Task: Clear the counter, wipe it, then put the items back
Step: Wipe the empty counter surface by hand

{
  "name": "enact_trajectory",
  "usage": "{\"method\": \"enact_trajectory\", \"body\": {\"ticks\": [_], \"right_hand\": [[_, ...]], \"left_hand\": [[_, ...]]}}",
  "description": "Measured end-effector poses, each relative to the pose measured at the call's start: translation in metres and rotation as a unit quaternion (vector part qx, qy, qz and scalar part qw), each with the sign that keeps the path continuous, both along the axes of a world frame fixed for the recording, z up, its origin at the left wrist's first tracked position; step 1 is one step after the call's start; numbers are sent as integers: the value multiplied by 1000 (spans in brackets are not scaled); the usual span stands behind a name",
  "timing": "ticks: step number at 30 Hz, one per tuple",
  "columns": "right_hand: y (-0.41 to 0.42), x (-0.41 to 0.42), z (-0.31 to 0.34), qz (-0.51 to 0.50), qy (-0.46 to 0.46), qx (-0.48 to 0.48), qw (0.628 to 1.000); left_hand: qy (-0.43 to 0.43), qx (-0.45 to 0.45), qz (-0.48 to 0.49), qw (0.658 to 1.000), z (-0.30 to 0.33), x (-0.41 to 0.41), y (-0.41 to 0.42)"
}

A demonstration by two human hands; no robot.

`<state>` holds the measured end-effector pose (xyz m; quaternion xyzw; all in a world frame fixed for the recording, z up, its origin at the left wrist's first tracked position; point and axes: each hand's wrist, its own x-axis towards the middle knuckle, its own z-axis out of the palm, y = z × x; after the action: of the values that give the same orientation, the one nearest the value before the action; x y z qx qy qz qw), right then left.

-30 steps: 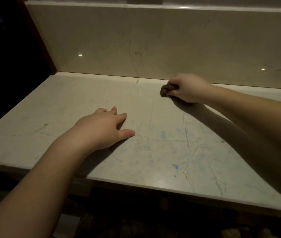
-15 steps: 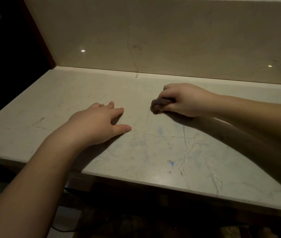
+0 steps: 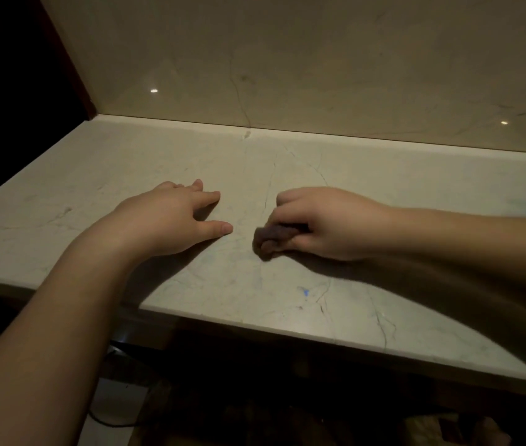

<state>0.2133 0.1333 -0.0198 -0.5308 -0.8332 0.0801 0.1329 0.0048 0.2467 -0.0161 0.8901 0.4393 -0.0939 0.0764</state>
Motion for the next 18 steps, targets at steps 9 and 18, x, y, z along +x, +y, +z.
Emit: {"method": "enact_trajectory", "body": {"ticks": [9, 18], "right_hand": [[35, 53, 1, -213, -31, 43, 976], [-56, -23, 1, -104, 8, -3, 995]], "left_hand": [[-7, -3, -9, 1000, 0, -1, 1], [6, 15, -35, 999, 0, 0, 4]]}}
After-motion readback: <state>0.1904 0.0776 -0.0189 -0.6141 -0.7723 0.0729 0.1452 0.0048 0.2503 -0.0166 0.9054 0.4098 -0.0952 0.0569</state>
